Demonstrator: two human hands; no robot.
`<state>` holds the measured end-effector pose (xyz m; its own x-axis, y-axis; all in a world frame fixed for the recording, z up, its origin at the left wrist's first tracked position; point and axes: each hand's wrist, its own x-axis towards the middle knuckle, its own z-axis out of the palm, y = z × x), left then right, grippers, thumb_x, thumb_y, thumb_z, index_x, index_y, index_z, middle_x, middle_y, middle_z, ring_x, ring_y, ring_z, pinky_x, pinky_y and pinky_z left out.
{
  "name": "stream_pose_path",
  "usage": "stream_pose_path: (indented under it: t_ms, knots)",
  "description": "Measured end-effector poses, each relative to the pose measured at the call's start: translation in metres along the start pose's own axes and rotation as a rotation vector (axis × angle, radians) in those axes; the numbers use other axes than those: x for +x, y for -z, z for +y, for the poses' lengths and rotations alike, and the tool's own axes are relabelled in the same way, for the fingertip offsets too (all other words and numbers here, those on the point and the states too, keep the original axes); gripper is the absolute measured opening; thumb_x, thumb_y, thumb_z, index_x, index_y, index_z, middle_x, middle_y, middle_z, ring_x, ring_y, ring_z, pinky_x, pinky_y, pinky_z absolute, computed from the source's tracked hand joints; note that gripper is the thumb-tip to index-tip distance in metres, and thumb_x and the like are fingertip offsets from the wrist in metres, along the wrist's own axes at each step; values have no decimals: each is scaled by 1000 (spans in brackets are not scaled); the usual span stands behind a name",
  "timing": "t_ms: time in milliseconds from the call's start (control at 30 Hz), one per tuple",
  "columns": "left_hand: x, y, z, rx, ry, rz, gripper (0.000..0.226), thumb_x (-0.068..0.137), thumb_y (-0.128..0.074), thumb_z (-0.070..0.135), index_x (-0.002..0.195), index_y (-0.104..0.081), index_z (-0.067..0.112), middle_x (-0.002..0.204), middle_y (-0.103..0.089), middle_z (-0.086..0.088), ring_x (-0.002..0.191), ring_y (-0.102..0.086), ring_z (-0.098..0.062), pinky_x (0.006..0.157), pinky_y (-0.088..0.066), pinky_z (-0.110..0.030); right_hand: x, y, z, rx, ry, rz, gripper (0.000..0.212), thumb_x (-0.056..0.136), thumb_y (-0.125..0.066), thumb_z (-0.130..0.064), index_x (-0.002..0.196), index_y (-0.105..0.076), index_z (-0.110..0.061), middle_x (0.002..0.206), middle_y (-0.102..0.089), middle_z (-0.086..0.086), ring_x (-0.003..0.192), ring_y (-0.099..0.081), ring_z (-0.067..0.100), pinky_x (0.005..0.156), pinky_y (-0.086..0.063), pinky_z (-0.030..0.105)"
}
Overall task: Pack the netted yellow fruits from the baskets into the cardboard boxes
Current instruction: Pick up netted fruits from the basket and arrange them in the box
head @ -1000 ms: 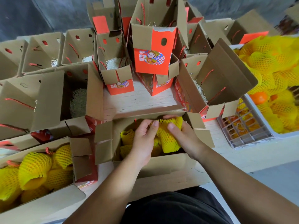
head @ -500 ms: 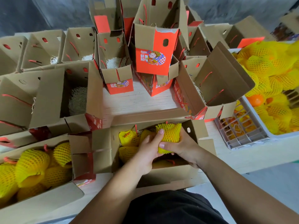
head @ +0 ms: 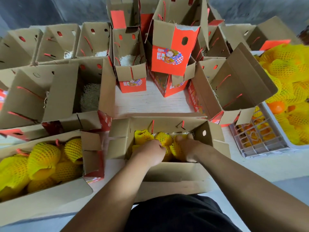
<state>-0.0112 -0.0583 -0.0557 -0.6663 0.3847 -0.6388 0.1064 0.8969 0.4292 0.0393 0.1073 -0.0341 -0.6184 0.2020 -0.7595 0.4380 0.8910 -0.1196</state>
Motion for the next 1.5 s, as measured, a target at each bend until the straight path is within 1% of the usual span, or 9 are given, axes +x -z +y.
stream_pose_path:
  t_ms: [167,500,633,733,833,933,1133,1300,1500]
  knots:
    - [8,-2,-1,-24,-5,2,35,85,-40,47,101,-64,29,88,-69,3,83,-65,-25,72,-52,-31,3,25,9,-176,99,-136,63,97,-60,-25,152,-30,-28,151,-41,9,118,-52,31,77,-40,27]
    - [17,7,14,32,-233,-202,22,98,-43,18,84,-59,13,81,-53,-12,78,-48,-25,67,-34,-32,0,21,13,-30,200,201,74,82,-72,-9,140,-31,-26,133,-30,8,112,-57,40,92,-48,41]
    - [31,8,48,234,-320,-472,37,108,-41,20,140,-60,20,141,-58,-8,125,-54,-28,104,-42,-32,-16,31,13,-131,212,282,76,85,-70,-11,144,-26,-30,138,-28,7,118,-50,40,98,-49,49]
    - [45,-6,59,489,-339,-433,44,109,-38,24,151,-47,16,154,-47,-14,134,-48,-34,113,-39,-40,-29,35,18,-262,178,292,76,88,-63,-3,145,-24,-35,143,-22,4,124,-45,37,96,-52,48]
    - [52,-11,56,622,-299,-302,62,106,-42,29,163,-20,17,169,-17,-13,154,-20,-37,126,-21,-44,-36,41,23,-351,210,87,79,87,-66,-3,147,-29,-38,144,-25,4,125,-47,34,98,-52,46]
    - [56,-8,45,751,-311,-227,57,106,-41,22,161,-28,25,168,-6,-9,154,-5,-38,126,-7,-45,-28,48,19,-422,233,-175,67,92,-67,-14,146,-38,-39,143,-45,3,121,-57,30,101,-52,45]
    - [59,-3,37,775,-374,-203,52,103,-43,23,155,-40,24,162,-21,-8,141,-20,-38,121,-14,-44,-7,53,5,-225,171,-226,40,101,-50,-23,140,-52,-28,132,-55,4,101,-58,20,67,-51,27]
    - [55,23,25,380,-428,-133,38,106,-46,31,142,-57,32,152,-47,-2,138,-41,-32,117,-33,-40,9,24,9,-433,97,-10,47,95,-56,1,141,-46,-1,142,-50,18,128,-55,36,96,-52,40]
    - [34,25,13,303,-196,-270,27,102,-50,20,106,-73,6,107,-73,-16,103,-67,-34,89,-54,-35,24,3,10,-290,144,-132,29,105,-52,-13,127,-64,1,127,-66,16,99,-58,27,75,-36,26]
